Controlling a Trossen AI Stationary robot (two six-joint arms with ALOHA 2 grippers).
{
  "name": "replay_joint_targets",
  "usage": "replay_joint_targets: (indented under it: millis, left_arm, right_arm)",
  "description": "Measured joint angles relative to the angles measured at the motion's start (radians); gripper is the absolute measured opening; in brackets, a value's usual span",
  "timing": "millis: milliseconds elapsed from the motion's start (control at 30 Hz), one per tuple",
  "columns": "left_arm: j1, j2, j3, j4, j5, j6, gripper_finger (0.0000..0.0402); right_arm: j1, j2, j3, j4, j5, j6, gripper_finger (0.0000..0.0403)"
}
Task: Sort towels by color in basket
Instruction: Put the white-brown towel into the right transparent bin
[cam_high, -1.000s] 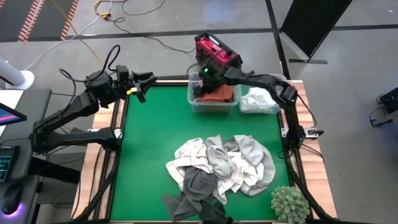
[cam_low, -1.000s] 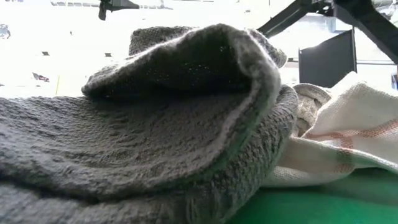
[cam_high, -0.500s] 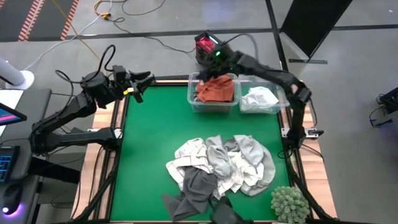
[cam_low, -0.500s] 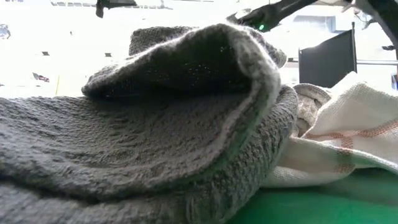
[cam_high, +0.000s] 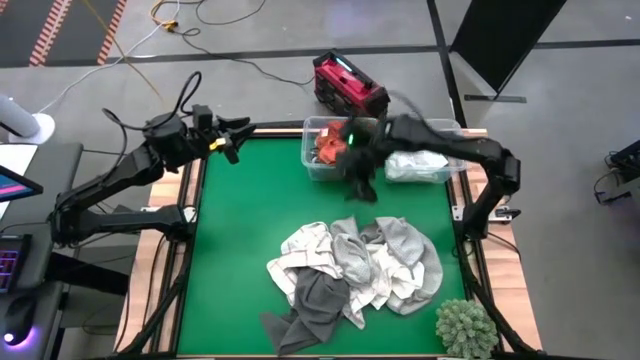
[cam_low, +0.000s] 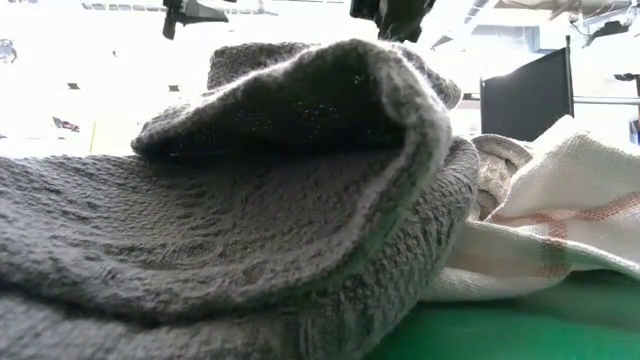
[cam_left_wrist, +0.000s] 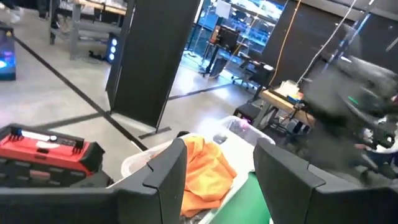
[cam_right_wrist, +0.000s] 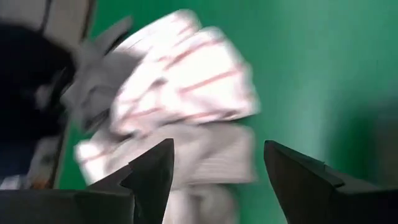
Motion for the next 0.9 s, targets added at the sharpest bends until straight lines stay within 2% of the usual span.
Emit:
replay_joint_targets:
  millis: [133, 333, 467, 633, 700, 767, 900]
  left_arm:
    - [0.000, 0.005, 0.000, -0.014, -0.009, -0.050, 0.0175]
    - [0.000, 0.008, 0.000, -0.091, -0.022, -0.208, 0.0175]
    - [0.000, 0.008, 0.000, -0.096, -0.024, -0.300, 0.0175]
    - [0.000, 0.005, 0.000, -0.067, -0.016, -0.323, 0.0175]
    - [0.000, -0.003, 0.000, -0.025, 0.020, -0.323, 0.0175]
    - [-0.002, -0.009, 0.000, 0.020, 0.084, -0.306, 0.0175]
    - [-0.019, -0.031, 0.000, 0.091, 0.278, -0.218, 0.0175]
  right_arm:
    - [0.128, 0.003, -0.053, 0.019, 0.006, 0.016, 0.0276]
    - [0.253, 0.002, -0.162, 0.100, 0.112, 0.026, 0.0276]
    - [0.278, 0.002, -0.236, 0.293, 0.167, 0.082, 0.0276]
    - [0.268, 0.022, -0.309, 0.569, 0.188, 0.192, 0.0276]
    - [0.264, 0.050, -0.329, 0.687, 0.187, 0.220, 0.0276]
    - [0.264, 0.093, -0.344, 0.725, 0.187, 0.235, 0.0276]
    - [0.270, 0.200, -0.345, 0.770, 0.188, 0.256, 0.0276]
